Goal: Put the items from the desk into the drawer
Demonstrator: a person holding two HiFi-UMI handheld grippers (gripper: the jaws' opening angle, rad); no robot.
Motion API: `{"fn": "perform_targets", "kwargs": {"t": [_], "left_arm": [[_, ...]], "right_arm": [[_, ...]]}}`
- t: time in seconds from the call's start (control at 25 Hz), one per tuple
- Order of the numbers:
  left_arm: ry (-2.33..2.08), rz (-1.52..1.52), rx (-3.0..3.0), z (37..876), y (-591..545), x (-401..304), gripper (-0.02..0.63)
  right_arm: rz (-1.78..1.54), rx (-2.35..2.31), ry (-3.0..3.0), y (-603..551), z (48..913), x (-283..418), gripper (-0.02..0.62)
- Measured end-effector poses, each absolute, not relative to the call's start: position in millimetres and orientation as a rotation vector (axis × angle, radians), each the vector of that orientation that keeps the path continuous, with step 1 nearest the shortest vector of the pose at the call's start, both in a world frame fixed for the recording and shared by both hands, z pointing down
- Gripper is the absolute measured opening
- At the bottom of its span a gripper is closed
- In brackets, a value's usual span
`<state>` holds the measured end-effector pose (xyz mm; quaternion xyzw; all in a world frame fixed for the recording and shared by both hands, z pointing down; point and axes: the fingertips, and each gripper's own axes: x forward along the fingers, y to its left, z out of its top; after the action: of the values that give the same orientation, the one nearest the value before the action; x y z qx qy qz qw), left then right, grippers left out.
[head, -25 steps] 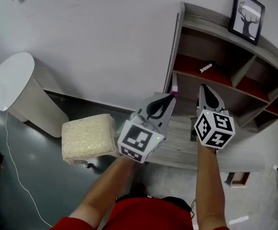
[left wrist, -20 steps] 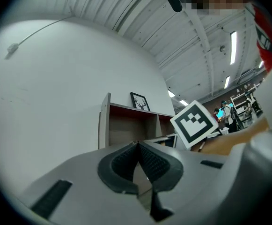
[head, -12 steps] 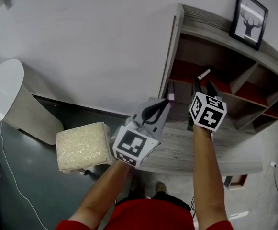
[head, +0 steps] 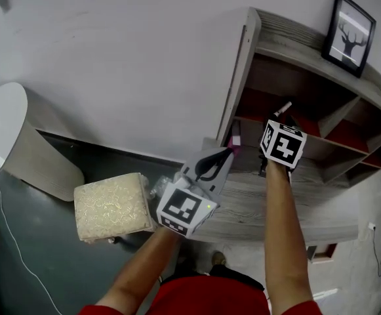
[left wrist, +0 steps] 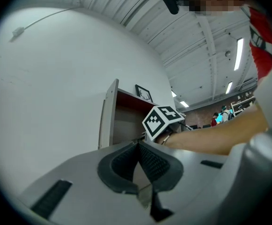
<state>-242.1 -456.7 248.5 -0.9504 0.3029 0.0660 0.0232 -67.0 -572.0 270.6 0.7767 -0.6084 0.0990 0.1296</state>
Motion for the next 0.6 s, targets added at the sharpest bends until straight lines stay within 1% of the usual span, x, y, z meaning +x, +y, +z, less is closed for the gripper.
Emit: {"fn": "perform_targets", "kwargs": {"t": [0.12,0.16,0.2,0.28,0.6], "left_arm": [[0.932,0.207,-2.967,254.7,-459.0,-238.8,0.008],[0.928,0.209,-2.973,256.8,-458.9,-237.1,0.008],[0.924,0.209,-2.976,258.9,-458.7,-235.4,0.008],[0.916,0.208,-2.982,262.7,-458.2,-232.3,0.008],[0.863,0.184,-3.014,268.8,-452.3,-213.0,0.008]], "right_arm": [[0.279,2.240,-1.774,-574.1,270.9,-67.5,0.232],[0.277,2.242,-1.773,-573.3,270.8,-65.9,0.217],[0.273,2.251,-1.768,-571.3,271.0,-62.9,0.171],[0.262,2.272,-1.763,-565.2,271.2,-54.9,0.116],[0.247,2.339,-1.717,-534.3,271.6,-13.1,0.087]]}}
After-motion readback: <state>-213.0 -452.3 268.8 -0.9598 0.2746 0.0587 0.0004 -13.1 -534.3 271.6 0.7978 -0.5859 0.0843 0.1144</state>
